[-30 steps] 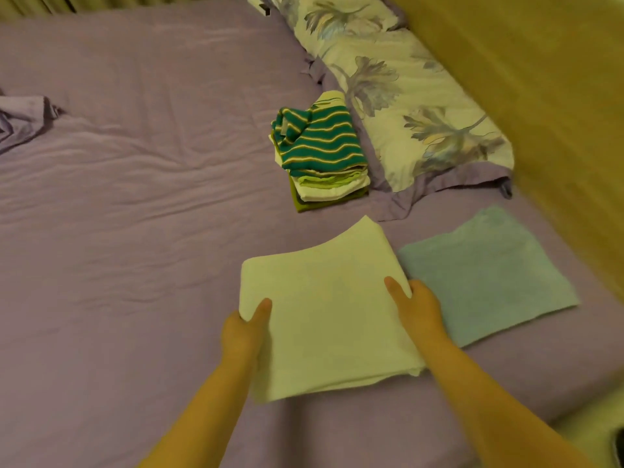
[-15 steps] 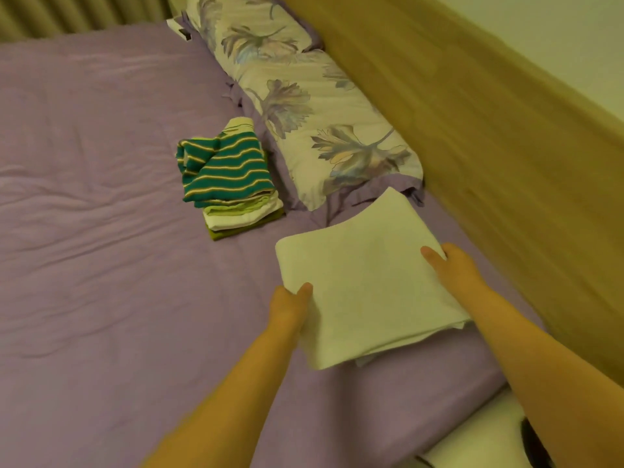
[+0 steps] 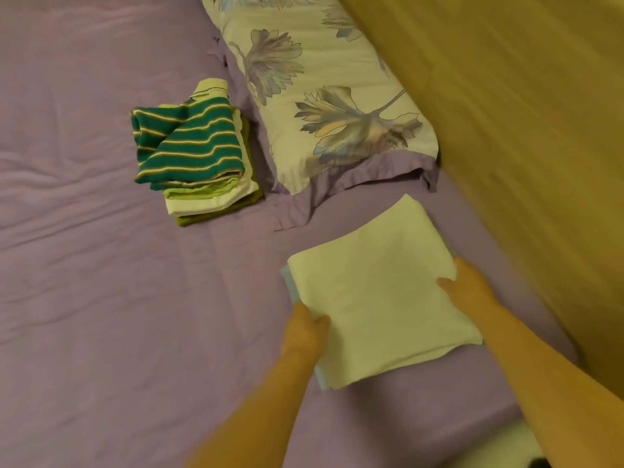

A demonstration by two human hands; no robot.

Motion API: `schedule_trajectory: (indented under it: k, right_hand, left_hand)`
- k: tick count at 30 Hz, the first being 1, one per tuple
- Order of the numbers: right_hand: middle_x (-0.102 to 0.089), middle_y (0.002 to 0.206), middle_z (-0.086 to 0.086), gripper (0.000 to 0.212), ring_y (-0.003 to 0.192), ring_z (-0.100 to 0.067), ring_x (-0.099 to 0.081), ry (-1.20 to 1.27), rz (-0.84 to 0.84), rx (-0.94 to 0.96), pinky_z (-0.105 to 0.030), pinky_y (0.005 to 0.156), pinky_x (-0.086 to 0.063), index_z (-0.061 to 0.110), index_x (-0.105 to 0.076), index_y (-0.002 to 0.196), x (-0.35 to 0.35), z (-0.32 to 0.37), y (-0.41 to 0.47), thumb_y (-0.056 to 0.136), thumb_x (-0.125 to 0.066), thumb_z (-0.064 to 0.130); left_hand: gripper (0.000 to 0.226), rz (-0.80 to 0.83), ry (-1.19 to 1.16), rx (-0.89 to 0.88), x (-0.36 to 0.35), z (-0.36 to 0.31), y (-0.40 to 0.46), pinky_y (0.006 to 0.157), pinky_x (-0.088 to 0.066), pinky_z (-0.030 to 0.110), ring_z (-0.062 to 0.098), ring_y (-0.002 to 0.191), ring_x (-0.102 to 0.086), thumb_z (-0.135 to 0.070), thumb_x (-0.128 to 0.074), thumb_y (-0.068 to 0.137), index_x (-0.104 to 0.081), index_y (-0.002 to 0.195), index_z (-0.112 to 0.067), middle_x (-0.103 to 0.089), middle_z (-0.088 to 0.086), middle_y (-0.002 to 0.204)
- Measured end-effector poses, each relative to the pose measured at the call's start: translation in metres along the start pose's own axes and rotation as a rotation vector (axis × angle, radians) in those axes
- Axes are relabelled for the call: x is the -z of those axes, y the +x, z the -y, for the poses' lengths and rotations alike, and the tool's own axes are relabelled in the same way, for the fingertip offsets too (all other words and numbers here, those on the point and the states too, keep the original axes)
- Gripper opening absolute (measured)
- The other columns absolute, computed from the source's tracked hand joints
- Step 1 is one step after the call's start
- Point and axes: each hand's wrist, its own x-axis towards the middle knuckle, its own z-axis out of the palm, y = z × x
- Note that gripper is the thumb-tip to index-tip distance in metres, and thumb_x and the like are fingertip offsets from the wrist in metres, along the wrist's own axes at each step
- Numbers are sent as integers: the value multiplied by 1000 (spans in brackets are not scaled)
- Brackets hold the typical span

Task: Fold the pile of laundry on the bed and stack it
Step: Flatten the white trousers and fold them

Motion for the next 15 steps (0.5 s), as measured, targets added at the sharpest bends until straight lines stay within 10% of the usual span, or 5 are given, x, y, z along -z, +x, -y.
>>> schedule_trajectory:
  k: [9, 15]
  right_hand:
    - [-43, 138, -19, 50, 125, -38, -43, -319, -163, -55, -48, 100, -40, 5, -36, 137, -24, 14, -14, 94, -54, 23]
    - [-12, 158, -5, 59, 144, -23, -14, -427, -47, 142, -36, 114, -20, 23, -20, 149, -50, 77, -108, 97, -45, 33]
  left_hand:
    - [36, 17, 195, 113, 12, 17, -9, 70, -50, 32, 20, 78, -62, -56, -49, 91, -50, 77, -23, -61, -3, 81]
    - [32, 15, 163, 175, 56, 38, -70, 83, -48, 34, 26, 101, -61, -39, -48, 96, -60, 102, -10, -64, 10, 108]
